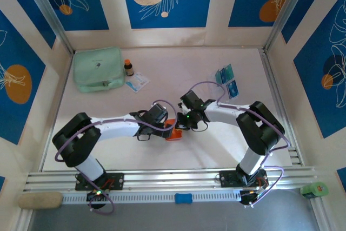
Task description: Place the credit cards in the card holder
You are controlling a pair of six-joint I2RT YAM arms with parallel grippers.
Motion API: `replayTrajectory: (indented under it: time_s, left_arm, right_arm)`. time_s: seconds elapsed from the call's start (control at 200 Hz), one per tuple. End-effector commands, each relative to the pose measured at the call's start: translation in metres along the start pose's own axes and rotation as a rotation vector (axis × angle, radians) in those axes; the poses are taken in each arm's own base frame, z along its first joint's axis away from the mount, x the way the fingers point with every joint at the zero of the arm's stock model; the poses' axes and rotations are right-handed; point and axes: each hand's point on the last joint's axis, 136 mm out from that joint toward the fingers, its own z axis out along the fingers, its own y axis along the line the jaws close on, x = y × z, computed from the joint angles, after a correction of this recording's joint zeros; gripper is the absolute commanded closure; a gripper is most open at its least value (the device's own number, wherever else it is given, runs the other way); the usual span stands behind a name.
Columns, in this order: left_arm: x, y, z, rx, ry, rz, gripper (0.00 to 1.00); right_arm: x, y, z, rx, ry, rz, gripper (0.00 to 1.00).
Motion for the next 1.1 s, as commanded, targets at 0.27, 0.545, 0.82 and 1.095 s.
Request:
replayTrajectory:
  time_s: [0.27, 0.545, 0.82, 1.095]
  left_arm:
    - [0.027, 0.009, 0.019, -0.021, 0.081, 0.023, 0.0]
    - [0.028, 0.01, 0.02, -0.023, 0.086, 0.022, 0.0]
    - [0.029, 0.01, 0.019, -0.024, 0.085, 0.023, 0.0]
    - [0.028, 0.009, 0.019, -0.022, 0.082, 0.023, 0.0]
  right_arm:
    - [0.007, -0.016, -0.005, -0.015, 0.026, 0.065, 1.0]
    - [-0.013, 0.008, -0.03, -0.066, -0.045, 0.029, 1.0]
    - [-0.016, 0.006, -0.024, -0.069, -0.037, 0.039, 1.0]
    - [-0.012, 0.001, -0.01, -0.057, -0.008, 0.049, 1.0]
